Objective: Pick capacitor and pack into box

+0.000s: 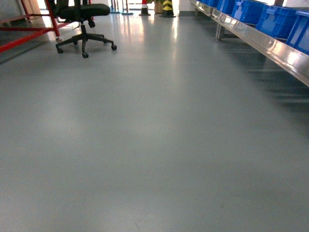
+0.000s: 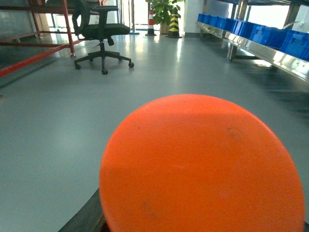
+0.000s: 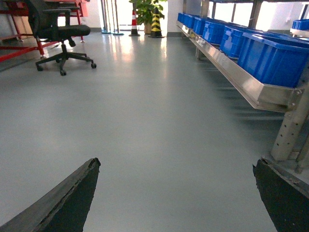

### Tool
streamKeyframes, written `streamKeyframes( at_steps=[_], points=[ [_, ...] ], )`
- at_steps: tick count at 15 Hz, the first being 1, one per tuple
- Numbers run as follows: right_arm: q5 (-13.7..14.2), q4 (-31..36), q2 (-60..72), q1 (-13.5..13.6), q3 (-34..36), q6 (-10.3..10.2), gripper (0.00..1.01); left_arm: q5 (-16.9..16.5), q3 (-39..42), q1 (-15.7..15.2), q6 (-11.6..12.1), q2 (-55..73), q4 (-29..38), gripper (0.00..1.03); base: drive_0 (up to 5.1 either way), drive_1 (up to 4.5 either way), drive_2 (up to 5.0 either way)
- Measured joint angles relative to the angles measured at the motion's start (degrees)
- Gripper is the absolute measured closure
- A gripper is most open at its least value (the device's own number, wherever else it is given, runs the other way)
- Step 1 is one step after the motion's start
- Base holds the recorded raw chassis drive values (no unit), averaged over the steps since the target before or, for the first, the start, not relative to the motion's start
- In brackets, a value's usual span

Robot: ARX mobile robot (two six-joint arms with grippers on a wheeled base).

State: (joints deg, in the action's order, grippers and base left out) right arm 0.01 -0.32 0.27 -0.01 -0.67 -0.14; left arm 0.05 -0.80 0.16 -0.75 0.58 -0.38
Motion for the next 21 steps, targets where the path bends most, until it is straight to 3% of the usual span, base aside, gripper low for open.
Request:
streamKeyframes(
  at_steps=[21],
  points=[
    [0.0,0.09,0.0,0.0,0.0,0.0,0.03,-0.02,0.0,0.0,-0.02,0.0,0.11,0.59,-5.0,2.42,2.4]
  ],
)
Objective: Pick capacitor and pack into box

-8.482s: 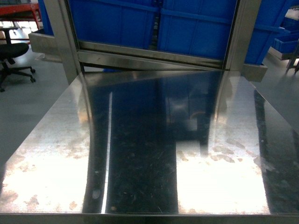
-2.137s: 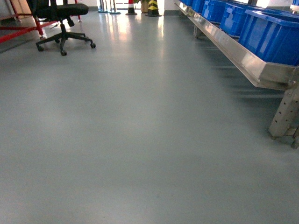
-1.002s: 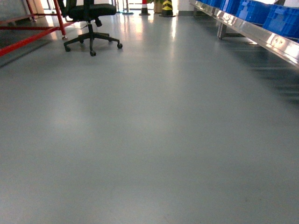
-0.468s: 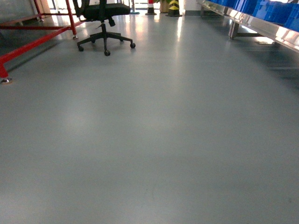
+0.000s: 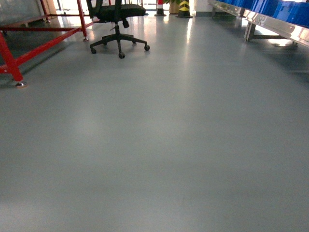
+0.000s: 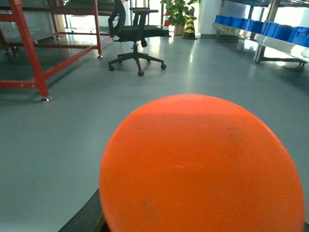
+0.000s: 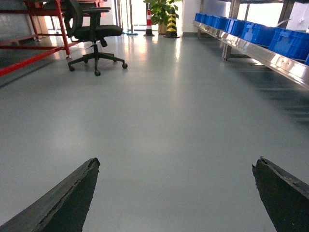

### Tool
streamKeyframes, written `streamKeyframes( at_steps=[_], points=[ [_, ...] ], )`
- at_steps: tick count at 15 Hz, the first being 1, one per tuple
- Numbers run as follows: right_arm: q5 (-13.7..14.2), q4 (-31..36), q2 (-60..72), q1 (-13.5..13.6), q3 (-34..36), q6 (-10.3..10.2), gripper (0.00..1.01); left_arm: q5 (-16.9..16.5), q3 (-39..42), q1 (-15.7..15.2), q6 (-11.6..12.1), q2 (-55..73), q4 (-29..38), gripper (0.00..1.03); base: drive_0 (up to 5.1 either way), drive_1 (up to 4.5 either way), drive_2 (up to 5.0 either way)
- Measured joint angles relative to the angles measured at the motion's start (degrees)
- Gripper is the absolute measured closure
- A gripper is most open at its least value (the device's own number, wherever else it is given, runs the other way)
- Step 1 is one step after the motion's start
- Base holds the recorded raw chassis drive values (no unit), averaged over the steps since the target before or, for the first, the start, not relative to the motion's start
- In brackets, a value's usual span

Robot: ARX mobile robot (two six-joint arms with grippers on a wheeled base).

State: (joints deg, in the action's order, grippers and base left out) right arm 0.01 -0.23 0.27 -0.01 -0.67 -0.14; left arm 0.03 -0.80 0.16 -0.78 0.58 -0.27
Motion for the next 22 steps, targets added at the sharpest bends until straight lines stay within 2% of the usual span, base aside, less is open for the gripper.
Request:
streamKeyframes(
  at_steps=[22],
  points=[
    [0.0,-0.11,0.0,0.0,0.0,0.0,0.03,-0.07,0.0,0.0,0.02,0.0,-0.02,0.59,-5.0,2.46,2.5]
  ],
)
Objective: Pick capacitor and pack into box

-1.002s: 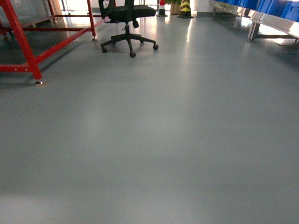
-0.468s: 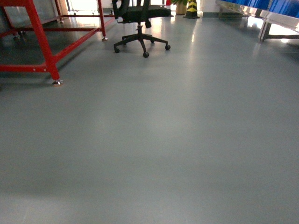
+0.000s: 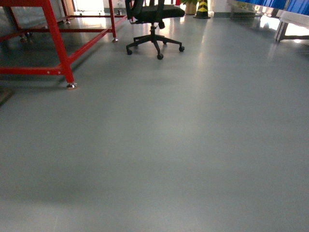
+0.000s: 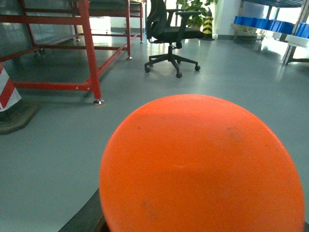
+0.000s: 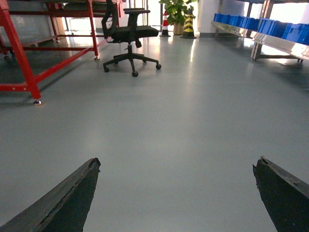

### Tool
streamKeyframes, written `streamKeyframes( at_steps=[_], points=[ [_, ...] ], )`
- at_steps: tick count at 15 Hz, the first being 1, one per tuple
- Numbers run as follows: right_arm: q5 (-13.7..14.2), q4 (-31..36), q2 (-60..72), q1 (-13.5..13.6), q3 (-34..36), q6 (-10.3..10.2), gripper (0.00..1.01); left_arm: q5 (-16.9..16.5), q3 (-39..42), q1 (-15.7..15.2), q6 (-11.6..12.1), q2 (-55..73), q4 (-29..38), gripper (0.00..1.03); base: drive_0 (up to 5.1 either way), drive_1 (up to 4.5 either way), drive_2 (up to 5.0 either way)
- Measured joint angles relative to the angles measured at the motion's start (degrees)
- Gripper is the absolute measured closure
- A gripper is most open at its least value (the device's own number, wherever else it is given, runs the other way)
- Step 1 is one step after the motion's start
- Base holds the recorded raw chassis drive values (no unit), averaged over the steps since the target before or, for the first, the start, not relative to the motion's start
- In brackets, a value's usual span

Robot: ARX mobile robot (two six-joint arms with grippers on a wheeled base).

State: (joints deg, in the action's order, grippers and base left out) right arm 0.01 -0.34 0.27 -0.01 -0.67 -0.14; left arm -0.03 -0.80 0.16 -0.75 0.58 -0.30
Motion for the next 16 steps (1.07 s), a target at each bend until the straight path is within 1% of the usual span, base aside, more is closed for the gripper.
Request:
streamKeyframes(
  at_steps=[16],
  points=[
    [0.0,0.26,0.0,0.0,0.0,0.0,0.03,-0.02,0.0,0.0,0.02,0.0,-0.04,0.59,-5.0,2.43,2.4]
  ],
)
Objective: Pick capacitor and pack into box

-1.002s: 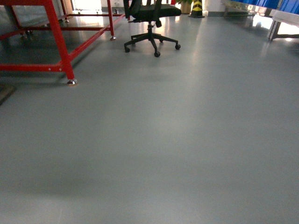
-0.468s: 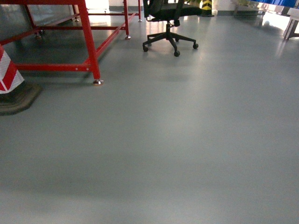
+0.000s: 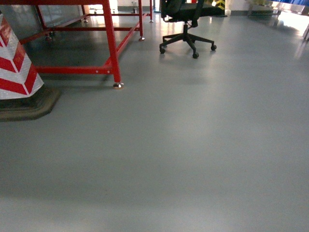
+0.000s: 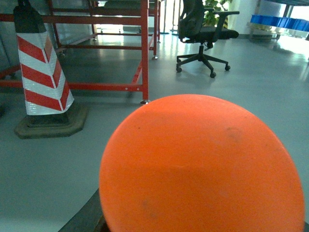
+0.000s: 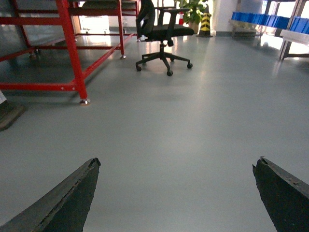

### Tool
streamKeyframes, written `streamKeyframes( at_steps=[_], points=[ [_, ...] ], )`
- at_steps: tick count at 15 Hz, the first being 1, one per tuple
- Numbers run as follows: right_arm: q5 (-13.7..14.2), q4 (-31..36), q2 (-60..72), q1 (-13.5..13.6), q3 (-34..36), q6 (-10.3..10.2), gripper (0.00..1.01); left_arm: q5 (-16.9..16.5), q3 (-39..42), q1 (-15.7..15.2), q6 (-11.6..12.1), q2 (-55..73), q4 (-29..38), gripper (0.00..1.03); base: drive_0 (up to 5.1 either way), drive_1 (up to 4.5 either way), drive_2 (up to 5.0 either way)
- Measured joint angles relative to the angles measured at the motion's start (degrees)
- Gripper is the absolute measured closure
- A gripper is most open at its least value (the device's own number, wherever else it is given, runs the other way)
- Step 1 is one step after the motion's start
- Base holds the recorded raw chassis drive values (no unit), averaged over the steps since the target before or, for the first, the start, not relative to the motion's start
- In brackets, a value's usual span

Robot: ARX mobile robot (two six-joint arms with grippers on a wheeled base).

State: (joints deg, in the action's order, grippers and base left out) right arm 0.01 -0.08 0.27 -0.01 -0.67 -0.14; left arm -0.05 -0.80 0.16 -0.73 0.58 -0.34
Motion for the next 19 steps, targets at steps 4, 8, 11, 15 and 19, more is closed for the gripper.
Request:
streamKeyframes(
  at_steps=[4,8,11,15,19],
  points=[
    [0.0,-0.17,0.0,0.0,0.0,0.0,0.03,0.09,0.0,0.0,-0.02,0.0,-0.11,0.59,-5.0,2.45,2.5],
    [0.0,-0.33,0.0,0.0,0.0,0.0,0.03,0.07,0.0,0.0,-0.02,0.0,-0.24,0.59,-5.0,2.43,2.4],
    [0.0,-0.35,0.0,0.0,0.0,0.0,0.03,0.07,0.0,0.0,0.0,0.0,0.11,0.59,-5.1,2.34,2.3],
    [0.0,-0.2,0.0,0.0,0.0,0.0,0.03,0.07,0.0,0.0,0.0,0.0,0.04,0.59,-5.1,2.36,2.4],
    [0.0,-0.04,0.0,0.0,0.0,0.0,0.03,0.04,0.0,0.0,0.0,0.0,-0.04,0.59,-5.1,2.33,2.3]
  ],
)
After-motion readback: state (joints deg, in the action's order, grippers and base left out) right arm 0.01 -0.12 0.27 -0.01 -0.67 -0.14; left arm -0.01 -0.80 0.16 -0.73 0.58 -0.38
